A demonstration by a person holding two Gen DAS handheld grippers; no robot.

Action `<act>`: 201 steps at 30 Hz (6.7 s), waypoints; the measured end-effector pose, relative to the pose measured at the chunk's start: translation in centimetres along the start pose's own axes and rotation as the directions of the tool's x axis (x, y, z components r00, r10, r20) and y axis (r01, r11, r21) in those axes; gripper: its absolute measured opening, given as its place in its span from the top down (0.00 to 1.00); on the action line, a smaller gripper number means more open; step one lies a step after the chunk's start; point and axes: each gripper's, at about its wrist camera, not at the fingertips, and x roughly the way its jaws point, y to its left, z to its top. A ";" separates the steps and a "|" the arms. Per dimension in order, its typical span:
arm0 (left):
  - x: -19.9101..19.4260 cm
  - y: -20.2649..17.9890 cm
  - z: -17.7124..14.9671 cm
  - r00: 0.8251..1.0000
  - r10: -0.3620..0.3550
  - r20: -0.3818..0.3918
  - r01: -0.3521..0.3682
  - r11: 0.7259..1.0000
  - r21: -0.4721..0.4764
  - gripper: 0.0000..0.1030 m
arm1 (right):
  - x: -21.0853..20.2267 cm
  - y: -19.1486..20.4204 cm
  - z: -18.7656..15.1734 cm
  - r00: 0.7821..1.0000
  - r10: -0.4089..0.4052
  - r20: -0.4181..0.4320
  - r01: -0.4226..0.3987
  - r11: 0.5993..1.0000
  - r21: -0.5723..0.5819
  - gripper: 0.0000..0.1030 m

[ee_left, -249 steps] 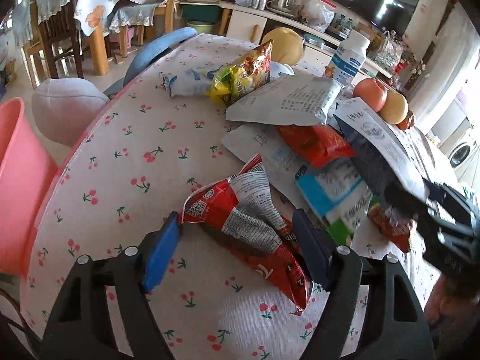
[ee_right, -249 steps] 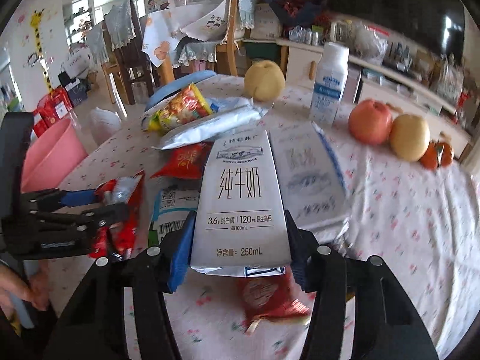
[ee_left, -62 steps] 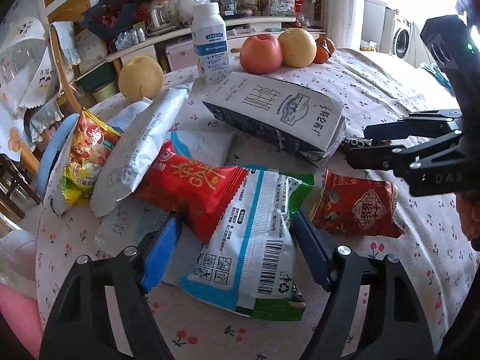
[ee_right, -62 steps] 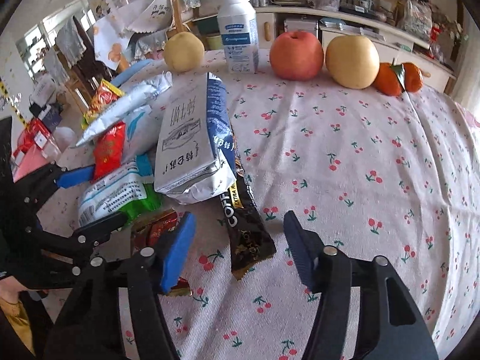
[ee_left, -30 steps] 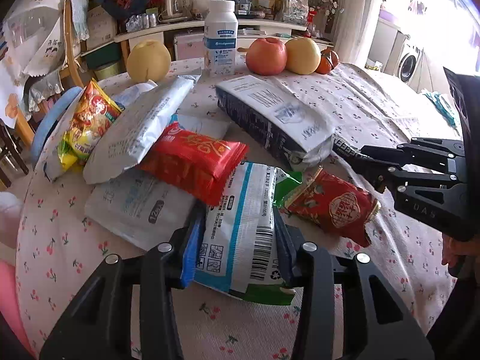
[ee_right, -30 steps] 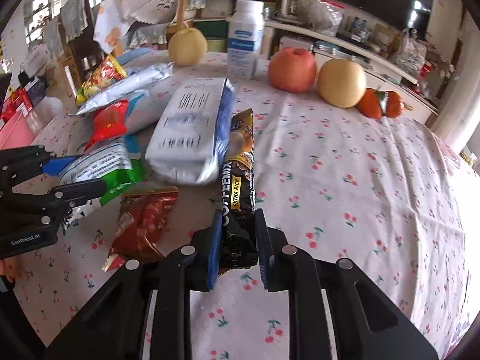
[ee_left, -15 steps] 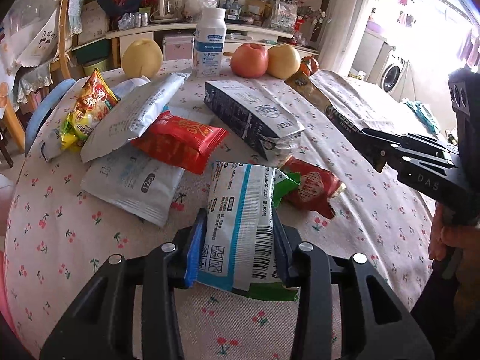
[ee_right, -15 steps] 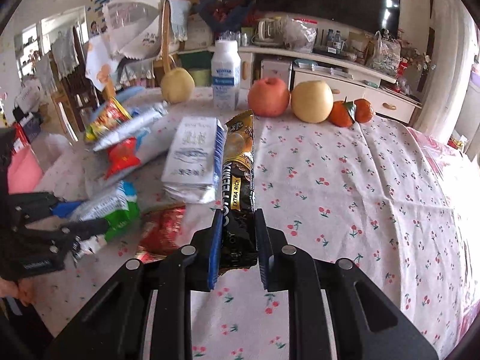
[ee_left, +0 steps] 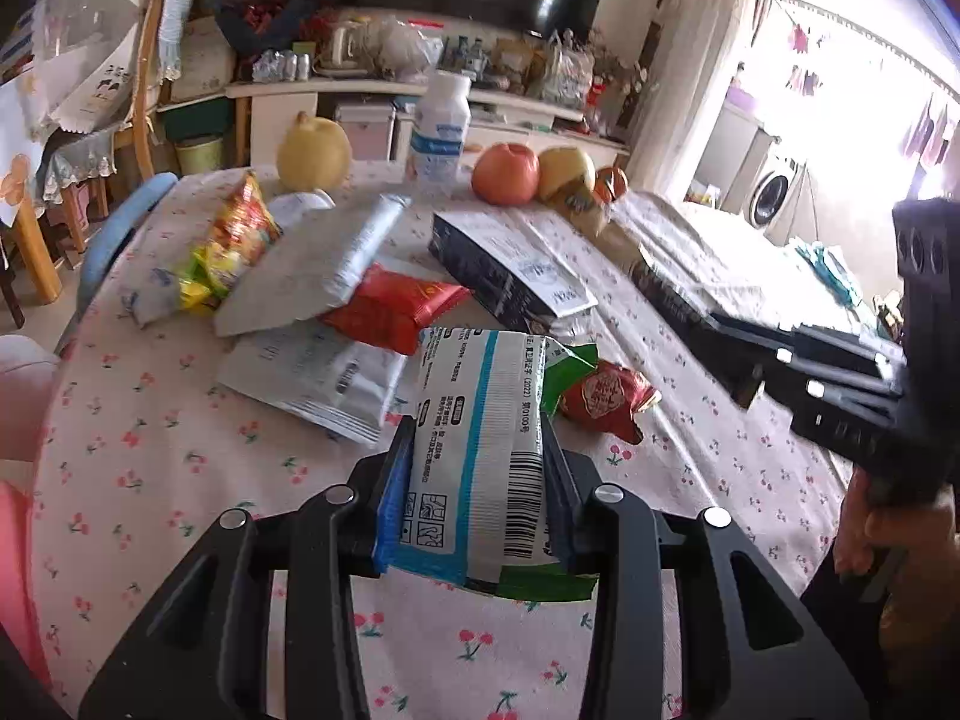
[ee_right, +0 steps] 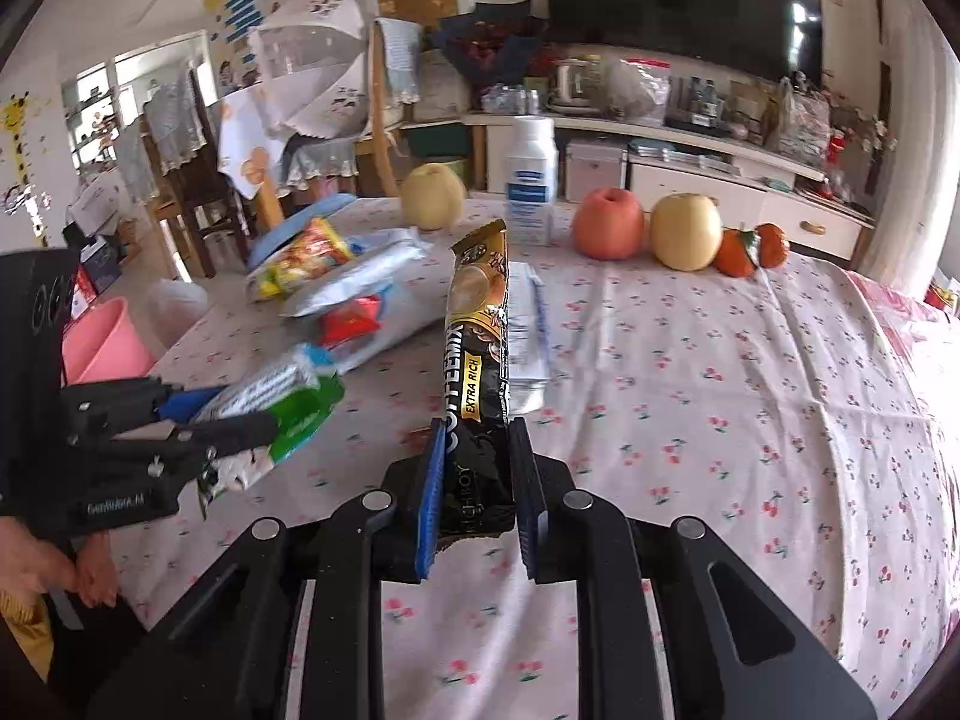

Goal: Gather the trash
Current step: 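Carry both items to the pink bucket and open both grippers, then move both open grippers back over the snacks on the table, then grasp the yellow-green chip bag with the left gripper while the right grasps the white milk carton, then lift the chip bag with the left gripper while the right lifts the milk carton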

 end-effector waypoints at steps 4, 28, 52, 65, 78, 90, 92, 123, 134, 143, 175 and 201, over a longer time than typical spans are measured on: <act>-2.0 0.9 0.0 0.999 0.008 0.048 -0.007 1.000 -0.018 0.62 | -0.3 2.2 0.1 0.999 0.034 -0.001 -0.034 0.999 -0.027 0.79; -16.6 17.1 -3.0 0.872 0.396 0.286 -0.235 0.853 -0.466 0.62 | 1.0 24.8 4.7 0.941 0.334 -0.054 -0.335 0.895 -0.296 0.79; -21.0 23.5 -5.7 0.655 0.744 0.131 -0.466 0.534 -0.706 0.11 | 5.4 31.2 4.6 0.920 0.380 -0.096 -0.391 0.875 -0.286 0.14; -18.0 18.7 -4.0 0.698 0.653 0.294 -0.450 0.719 -0.530 0.10 | 3.2 25.8 0.8 0.946 0.311 -0.094 -0.325 0.913 -0.248 0.11; -14.9 16.0 -2.8 0.747 0.602 0.282 -0.449 0.770 -0.454 0.10 | 1.0 21.3 -1.2 0.957 0.284 -0.063 -0.291 0.940 -0.176 0.08; -12.2 12.5 -1.1 0.793 0.549 0.264 -0.466 0.826 -0.318 0.10 | 0.1 17.1 -1.8 0.957 0.289 -0.039 -0.291 0.954 -0.078 0.08; -11.8 12.0 -0.9 0.796 0.543 0.268 -0.462 0.831 -0.311 0.10 | -0.1 16.4 -1.8 0.958 0.284 -0.033 -0.286 0.956 -0.072 0.08; 1.2 7.5 6.6 0.902 0.398 0.168 -0.388 0.917 -0.090 0.10 | 3.1 -2.6 2.1 0.991 0.130 -0.018 -0.121 0.961 0.248 0.08; 5.4 9.5 9.0 0.907 0.408 0.106 -0.408 0.913 -0.029 0.29 | 8.0 -3.6 4.2 0.988 0.133 -0.080 -0.115 0.972 0.203 0.08; 7.5 10.3 9.4 0.911 0.408 0.064 -0.407 0.913 -0.025 0.33 | 10.3 -2.5 5.2 0.987 0.127 -0.099 -0.117 0.988 0.103 0.08; 6.1 7.3 6.6 0.966 0.258 0.012 -0.254 0.959 -0.128 0.73 | 12.5 -3.9 4.8 0.990 0.057 -0.130 -0.045 0.995 0.089 0.35; -1.6 7.1 2.2 0.977 0.180 0.111 -0.142 0.948 -0.285 0.75 | 7.3 -5.9 3.2 0.974 0.222 -0.046 -0.201 0.939 0.280 0.37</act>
